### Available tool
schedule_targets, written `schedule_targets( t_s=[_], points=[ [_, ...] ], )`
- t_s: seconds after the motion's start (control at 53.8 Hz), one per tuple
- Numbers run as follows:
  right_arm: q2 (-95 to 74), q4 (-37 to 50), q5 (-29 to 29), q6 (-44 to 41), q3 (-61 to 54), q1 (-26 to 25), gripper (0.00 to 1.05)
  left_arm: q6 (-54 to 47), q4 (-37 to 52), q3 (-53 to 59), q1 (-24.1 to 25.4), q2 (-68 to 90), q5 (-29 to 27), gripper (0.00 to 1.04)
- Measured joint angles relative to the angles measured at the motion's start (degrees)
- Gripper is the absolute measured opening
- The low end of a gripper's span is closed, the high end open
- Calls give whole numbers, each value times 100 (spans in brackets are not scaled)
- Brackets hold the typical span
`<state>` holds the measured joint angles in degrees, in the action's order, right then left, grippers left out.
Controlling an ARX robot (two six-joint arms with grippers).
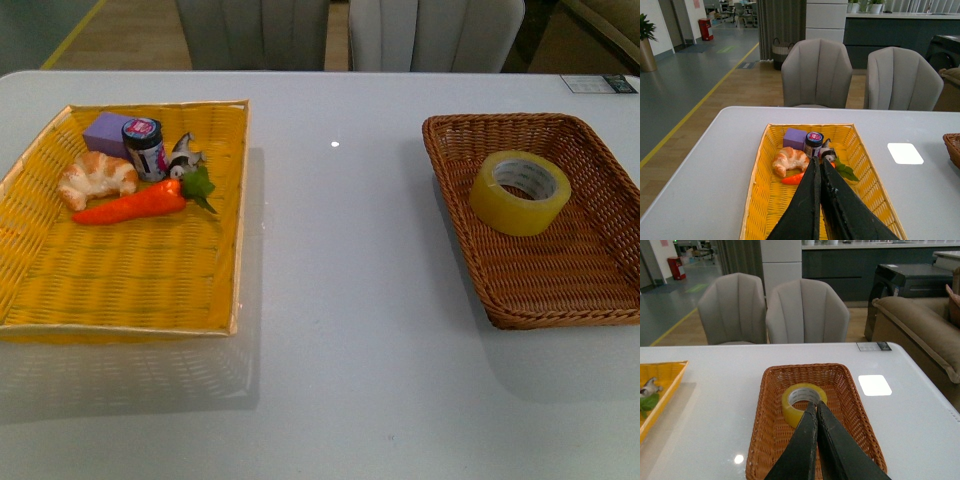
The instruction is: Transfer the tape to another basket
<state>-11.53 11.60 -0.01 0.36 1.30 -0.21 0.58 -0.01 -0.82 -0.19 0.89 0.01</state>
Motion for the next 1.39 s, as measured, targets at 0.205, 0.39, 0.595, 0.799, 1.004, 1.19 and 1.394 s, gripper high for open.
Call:
schedule_targets(
  t_s=[0.205, 0.39, 0.595, 0.799, 1.004, 1.19, 1.394],
  points=[
    [815, -1014, 11, -2, 2, 4, 2, 0, 0, 0, 0, 0, -2, 2],
    [1108, -1145, 2, -2, 2, 9, 2, 0, 0, 0, 0, 0, 0, 2],
    [1117, -1150, 2, -9, 2, 9, 5, 0, 0, 0, 0, 0, 0, 2],
    [1117, -1150, 2, -7, 2, 9, 44, 2, 0, 0, 0, 0, 0, 34],
    [1117, -1150, 2, -9, 2, 9, 79, 2, 0, 0, 0, 0, 0, 68],
    [1117, -1150, 2, -7, 2, 9, 96, -4, 0, 0, 0, 0, -2, 98],
    [1117, -1150, 2, -7, 2, 9, 96, -9, 0, 0, 0, 0, 0, 96]
  ],
)
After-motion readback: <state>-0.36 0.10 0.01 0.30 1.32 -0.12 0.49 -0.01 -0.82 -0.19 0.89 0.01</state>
